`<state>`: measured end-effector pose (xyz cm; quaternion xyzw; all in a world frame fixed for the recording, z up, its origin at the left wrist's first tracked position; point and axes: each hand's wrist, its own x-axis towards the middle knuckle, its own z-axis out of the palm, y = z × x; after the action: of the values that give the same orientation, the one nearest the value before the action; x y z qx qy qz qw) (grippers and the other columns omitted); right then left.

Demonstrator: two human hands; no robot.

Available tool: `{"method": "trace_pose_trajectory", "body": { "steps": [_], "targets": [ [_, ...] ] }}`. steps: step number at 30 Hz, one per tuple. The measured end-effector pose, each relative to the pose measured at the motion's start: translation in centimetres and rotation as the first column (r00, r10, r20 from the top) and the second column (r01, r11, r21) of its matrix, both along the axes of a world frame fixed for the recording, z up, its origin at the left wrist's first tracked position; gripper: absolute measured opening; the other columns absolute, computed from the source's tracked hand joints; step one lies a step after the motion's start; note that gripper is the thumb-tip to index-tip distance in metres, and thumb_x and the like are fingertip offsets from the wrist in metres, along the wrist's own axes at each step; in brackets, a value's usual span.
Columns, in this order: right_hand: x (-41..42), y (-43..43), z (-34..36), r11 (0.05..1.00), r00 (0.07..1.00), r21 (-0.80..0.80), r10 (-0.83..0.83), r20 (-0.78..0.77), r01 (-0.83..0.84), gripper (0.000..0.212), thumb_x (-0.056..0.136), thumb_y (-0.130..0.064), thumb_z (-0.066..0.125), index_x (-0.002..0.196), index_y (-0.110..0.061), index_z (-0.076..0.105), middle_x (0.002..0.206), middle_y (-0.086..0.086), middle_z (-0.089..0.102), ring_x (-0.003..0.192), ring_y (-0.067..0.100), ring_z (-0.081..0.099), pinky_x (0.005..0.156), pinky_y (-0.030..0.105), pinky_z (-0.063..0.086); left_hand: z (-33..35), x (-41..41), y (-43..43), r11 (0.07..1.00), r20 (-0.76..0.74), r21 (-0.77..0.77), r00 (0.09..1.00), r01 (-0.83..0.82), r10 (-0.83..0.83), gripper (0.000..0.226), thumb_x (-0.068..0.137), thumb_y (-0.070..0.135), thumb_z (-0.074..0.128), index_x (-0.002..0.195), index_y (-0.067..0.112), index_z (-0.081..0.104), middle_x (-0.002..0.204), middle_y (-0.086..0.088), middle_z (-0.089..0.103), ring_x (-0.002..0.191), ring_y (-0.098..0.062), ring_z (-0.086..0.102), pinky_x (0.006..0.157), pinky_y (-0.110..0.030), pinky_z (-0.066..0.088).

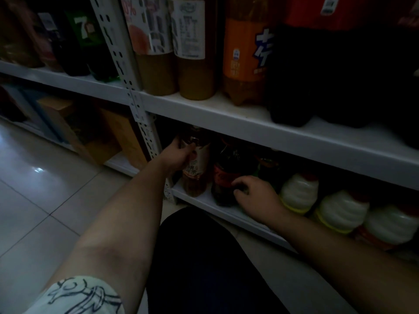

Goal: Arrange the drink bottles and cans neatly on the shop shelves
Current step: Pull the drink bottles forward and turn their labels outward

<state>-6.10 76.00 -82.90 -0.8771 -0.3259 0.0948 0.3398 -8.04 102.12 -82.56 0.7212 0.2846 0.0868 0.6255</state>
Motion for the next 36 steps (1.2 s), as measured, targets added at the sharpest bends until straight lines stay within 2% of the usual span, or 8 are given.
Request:
{"method": "trace_pose_trajectory", "body": {
  "steps": [5, 9, 13, 16, 21, 28, 33, 36],
  "targets": [
    [0.2, -0.8, 1.3, 1.000, 0.999, 0.018, -0.004, 0.042, 0.003, 0.024, 0.085, -0.019, 0.061, 0.108, -0.018, 0.068, 0.111, -0.002, 0.064, 0.094, 0.007, 0.056, 0.081, 0.015, 0.037, -2.9, -1.1, -1.9, 0.999, -0.289, -0.041, 0.957, 0.002, -0.013, 0.091, 0.078, 0.070, 0.057, 0.148, 0.027, 0.018, 0.140, -0.007, 0.043, 0.116, -0.036, 0.052, 0.081, -0.045, 0.046],
    [0.7, -2.3, 1.8, 1.000, 0.997, -0.016, 0.007, 0.071, -0.006, 0.025, 0.085, -0.016, 0.061, 0.110, -0.016, 0.067, 0.115, 0.000, 0.063, 0.105, 0.013, 0.057, 0.086, 0.012, 0.034, -5.1, -0.7, -1.6, 0.991, -0.176, 0.115, 0.981, -0.063, 0.083, 0.109, 0.073, 0.037, 0.080, 0.149, 0.011, 0.007, 0.147, -0.016, 0.037, 0.125, -0.032, 0.047, 0.098, -0.044, 0.045],
    [1.2, -3.8, 1.6, 0.998, 0.996, -0.057, -0.008, 0.093, 0.013, 0.026, 0.085, -0.016, 0.061, 0.110, -0.015, 0.067, 0.115, 0.002, 0.063, 0.105, 0.015, 0.057, 0.082, 0.010, 0.032, -5.2, 1.6, -1.5, 0.949, -0.118, 0.313, 0.993, 0.031, 0.006, 0.110, 0.072, 0.029, 0.080, 0.149, 0.007, 0.005, 0.147, -0.017, 0.033, 0.131, -0.031, 0.041, 0.107, -0.037, 0.036],
    [1.3, -5.3, 0.8, 0.995, 0.995, -0.094, -0.012, 0.098, 0.021, 0.025, 0.084, -0.015, 0.062, 0.109, -0.015, 0.067, 0.112, 0.002, 0.063, 0.103, 0.016, 0.058, 0.082, 0.010, 0.032, -5.7, 2.5, -1.8, 0.954, -0.040, 0.289, 0.995, -0.073, 0.089, 0.109, 0.067, 0.029, 0.079, 0.149, 0.009, 0.010, 0.144, -0.018, 0.038, 0.124, -0.032, 0.047, 0.102, -0.039, 0.041],
    [1.9, -6.1, -0.2, 0.992, 0.994, -0.104, -0.058, 0.090, 0.067, 0.026, 0.084, -0.015, 0.064, 0.109, -0.016, 0.069, 0.112, 0.001, 0.066, 0.101, 0.013, 0.059, 0.080, 0.009, 0.032, -7.2, 1.6, -0.3, 0.920, 0.067, 0.313, 0.972, -0.235, 0.226, 0.107, 0.048, 0.061, 0.072, 0.138, 0.016, 0.038, 0.134, -0.011, 0.053, 0.120, -0.030, 0.053, 0.101, -0.041, 0.044],
    [1.4, -4.8, -0.4, 0.998, 0.998, -0.039, -0.047, 0.031, 0.049, 0.024, 0.087, -0.016, 0.062, 0.110, -0.017, 0.067, 0.109, -0.003, 0.062, 0.093, 0.004, 0.052, 0.079, 0.011, 0.034, -8.7, 0.5, -0.5, 0.916, 0.135, 0.242, 0.946, -0.320, 0.295, 0.101, 0.047, 0.055, 0.079, 0.132, 0.021, 0.038, 0.125, -0.005, 0.057, 0.107, -0.021, 0.057, 0.085, -0.031, 0.047],
    [1.3, -3.8, -0.2, 0.994, 0.997, 0.086, -0.073, -0.002, 0.073, 0.029, 0.083, -0.014, 0.065, 0.111, -0.020, 0.067, 0.100, -0.013, 0.059, 0.092, 0.001, 0.055, 0.075, 0.000, 0.033, -8.9, 0.4, -0.4, 0.938, 0.143, 0.236, 0.964, -0.255, 0.226, 0.109, 0.047, 0.054, 0.078, 0.138, 0.013, 0.033, 0.131, -0.009, 0.053, 0.114, -0.022, 0.054, 0.091, -0.032, 0.044],
    [1.3, -3.2, 0.5, 0.971, 0.990, 0.213, -0.080, -0.120, 0.105, 0.037, 0.081, -0.014, 0.068, 0.115, -0.028, 0.063, 0.103, -0.022, 0.060, 0.101, 0.001, 0.059, 0.089, 0.017, 0.045, -9.7, -0.6, -0.2, 0.957, 0.063, 0.229, 0.984, -0.180, 0.169, 0.109, 0.059, 0.039, 0.089, 0.142, 0.011, 0.022, 0.136, -0.007, 0.047, 0.122, -0.027, 0.049, 0.093, -0.034, 0.042]
  ]
}}
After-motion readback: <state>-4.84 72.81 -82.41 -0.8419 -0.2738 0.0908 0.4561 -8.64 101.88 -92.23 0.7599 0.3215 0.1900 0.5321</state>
